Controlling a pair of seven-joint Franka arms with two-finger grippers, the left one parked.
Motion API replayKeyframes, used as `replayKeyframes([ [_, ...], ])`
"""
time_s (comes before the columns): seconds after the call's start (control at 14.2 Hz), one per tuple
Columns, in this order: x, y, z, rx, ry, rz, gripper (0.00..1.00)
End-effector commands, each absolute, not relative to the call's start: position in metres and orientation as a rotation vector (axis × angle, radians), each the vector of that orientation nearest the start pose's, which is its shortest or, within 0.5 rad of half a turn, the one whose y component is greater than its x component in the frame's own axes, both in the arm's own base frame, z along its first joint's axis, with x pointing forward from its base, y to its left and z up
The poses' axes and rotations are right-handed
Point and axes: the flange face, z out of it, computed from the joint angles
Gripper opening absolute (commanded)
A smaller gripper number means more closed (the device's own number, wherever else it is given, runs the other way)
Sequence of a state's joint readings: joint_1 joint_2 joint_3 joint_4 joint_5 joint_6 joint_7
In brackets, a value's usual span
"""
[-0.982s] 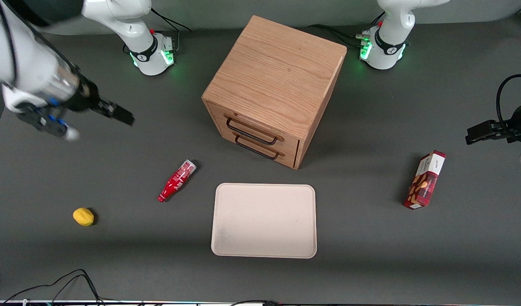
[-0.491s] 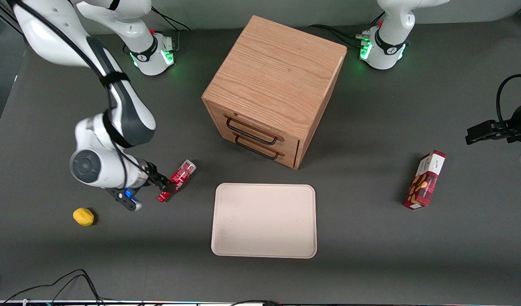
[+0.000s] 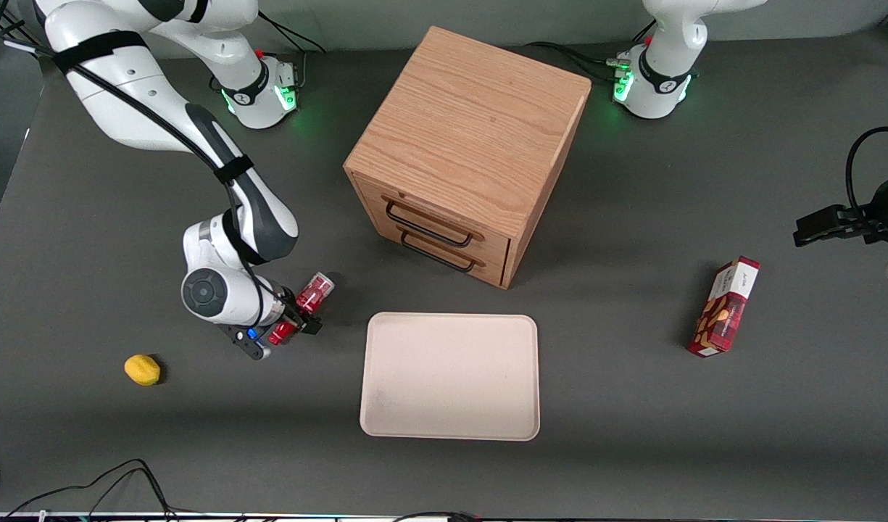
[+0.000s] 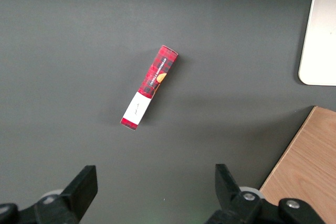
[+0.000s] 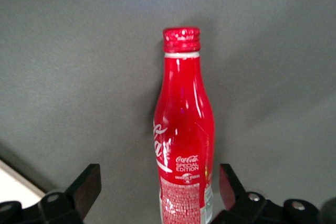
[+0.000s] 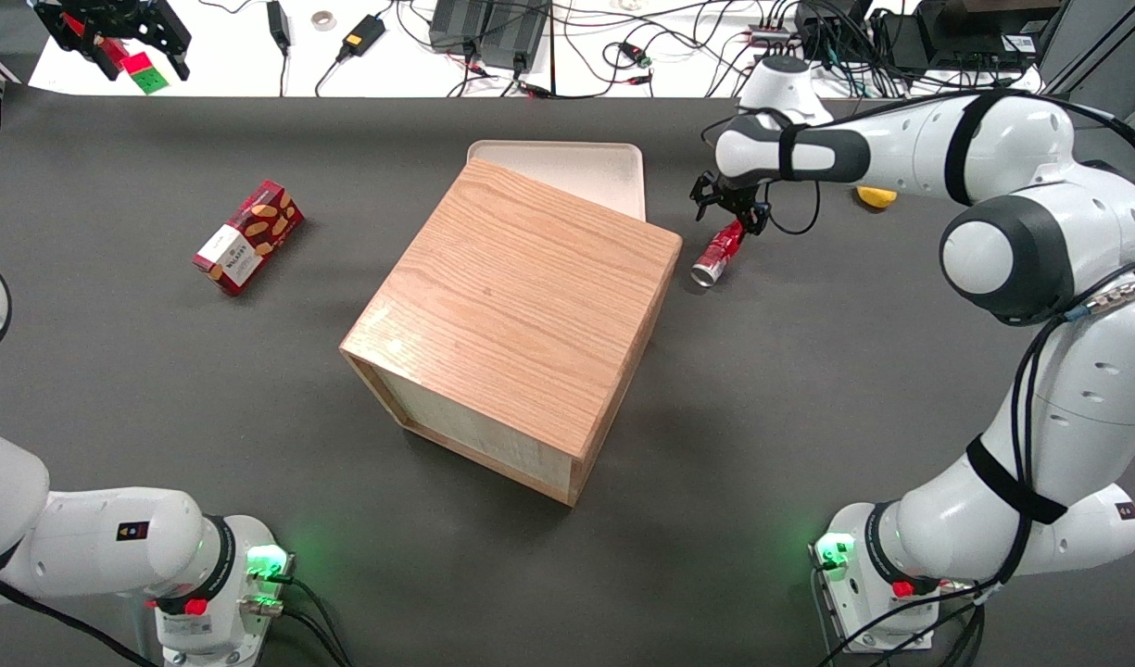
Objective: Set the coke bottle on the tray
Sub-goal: 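Close the right gripper around the bottle's neck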
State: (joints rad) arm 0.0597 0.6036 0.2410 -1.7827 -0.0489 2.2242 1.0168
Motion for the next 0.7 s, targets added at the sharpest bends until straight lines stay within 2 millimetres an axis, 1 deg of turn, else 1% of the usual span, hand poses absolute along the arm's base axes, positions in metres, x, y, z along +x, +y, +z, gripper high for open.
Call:
replayKeyframes([
  [0.0, 0.605, 0.183, 0.200, -2.929, 1.127, 0.220, 1.00],
  [0.14, 0.604, 0.177, 0.190, -2.936, 1.141, 0.236, 1.00],
  [0.35, 0.600, 0.171, 0.177, -2.950, 1.127, 0.209, 1.00],
  [0.42, 0.600, 0.170, 0.173, -2.951, 1.128, 0.212, 0.85],
  [0.49, 0.601, 0.171, 0.172, -2.947, 1.125, 0.204, 0.19],
  [0.56, 0.600, 0.172, 0.169, -2.948, 1.125, 0.208, 0.00],
  [0.63, 0.600, 0.172, 0.170, -2.948, 1.123, 0.209, 0.00],
])
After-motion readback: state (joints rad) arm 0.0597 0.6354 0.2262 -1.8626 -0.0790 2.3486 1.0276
